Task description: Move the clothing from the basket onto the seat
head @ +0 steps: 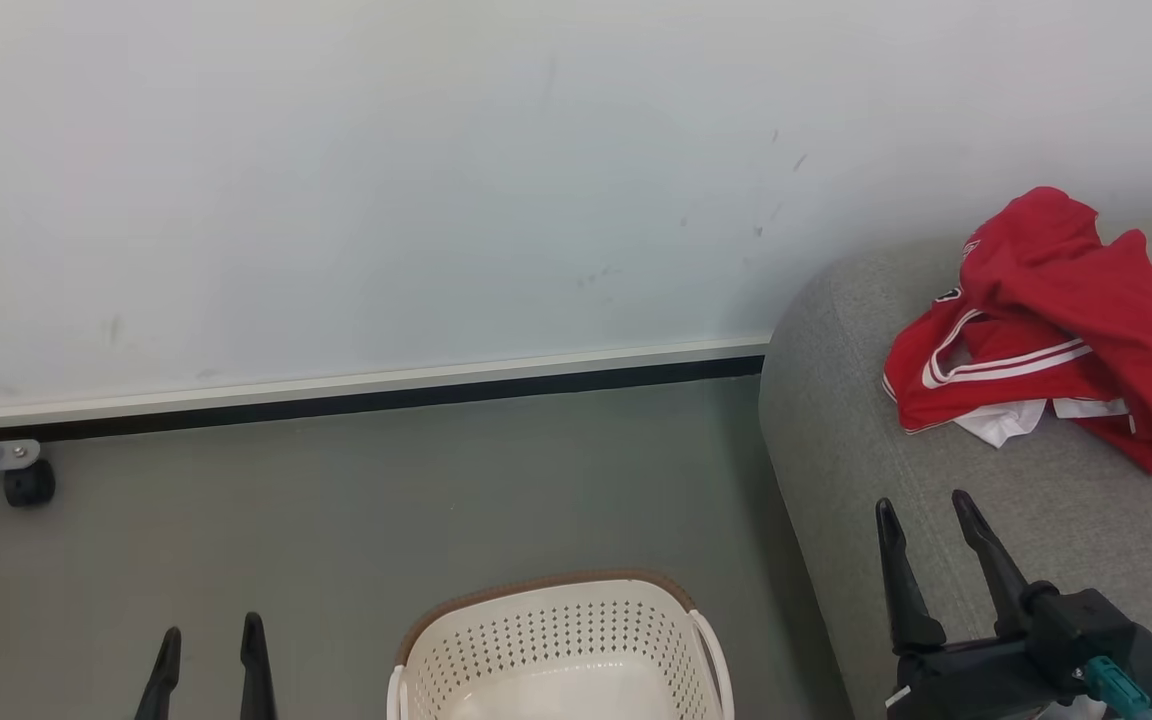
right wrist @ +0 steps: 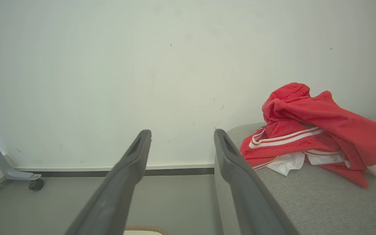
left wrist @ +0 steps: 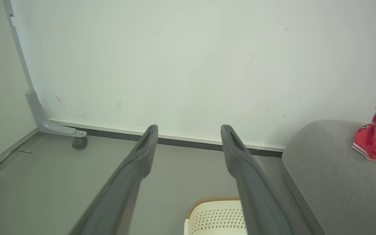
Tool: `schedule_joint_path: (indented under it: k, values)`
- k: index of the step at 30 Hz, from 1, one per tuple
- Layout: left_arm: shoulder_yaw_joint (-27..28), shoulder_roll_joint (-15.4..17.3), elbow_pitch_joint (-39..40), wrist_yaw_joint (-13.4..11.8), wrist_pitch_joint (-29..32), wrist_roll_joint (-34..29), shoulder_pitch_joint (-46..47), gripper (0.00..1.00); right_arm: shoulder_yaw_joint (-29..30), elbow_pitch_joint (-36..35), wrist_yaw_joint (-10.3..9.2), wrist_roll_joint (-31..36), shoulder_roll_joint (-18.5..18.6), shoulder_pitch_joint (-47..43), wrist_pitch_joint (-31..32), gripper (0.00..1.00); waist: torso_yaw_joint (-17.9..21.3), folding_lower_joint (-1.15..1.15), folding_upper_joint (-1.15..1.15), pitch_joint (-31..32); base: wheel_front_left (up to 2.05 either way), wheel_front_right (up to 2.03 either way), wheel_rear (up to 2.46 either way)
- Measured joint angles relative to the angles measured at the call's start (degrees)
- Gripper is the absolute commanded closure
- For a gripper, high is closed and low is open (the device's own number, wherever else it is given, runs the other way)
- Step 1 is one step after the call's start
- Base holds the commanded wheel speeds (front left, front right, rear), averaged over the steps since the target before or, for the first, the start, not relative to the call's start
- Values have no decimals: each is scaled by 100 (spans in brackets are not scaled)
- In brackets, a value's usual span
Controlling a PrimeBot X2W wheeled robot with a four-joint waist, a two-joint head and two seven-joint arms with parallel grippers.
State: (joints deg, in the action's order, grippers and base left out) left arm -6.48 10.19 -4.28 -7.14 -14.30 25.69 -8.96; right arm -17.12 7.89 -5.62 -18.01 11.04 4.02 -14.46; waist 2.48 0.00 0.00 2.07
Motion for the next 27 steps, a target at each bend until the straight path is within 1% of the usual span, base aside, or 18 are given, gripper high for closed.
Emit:
schedule_joint_path:
  k: [13,14,19,25,27]
  values:
    - [-20,-33,85,2,0,-87,2,0,47,-86,-43,40,0,-7,0,0,-21,0,0,-40,0,0,0]
    - [-31,-38,69,3,1,-104,0,100,42,-76,-43,38,-5,-12,4,100,-21,0,0,-42,0,0,0]
    - [-78,-151,-212,8,10,-98,-94,100,-22,215,-43,33,-107,-230,34,100,-22,0,0,-43,0,0,0]
    - [-37,-175,-256,62,110,54,-92,100,91,253,10,-144,-140,-263,86,100,-31,0,0,-53,0,0,0]
    - [2,-189,-269,66,154,240,-88,100,143,274,16,-280,-153,-256,138,100,-37,0,0,-57,0,0,0]
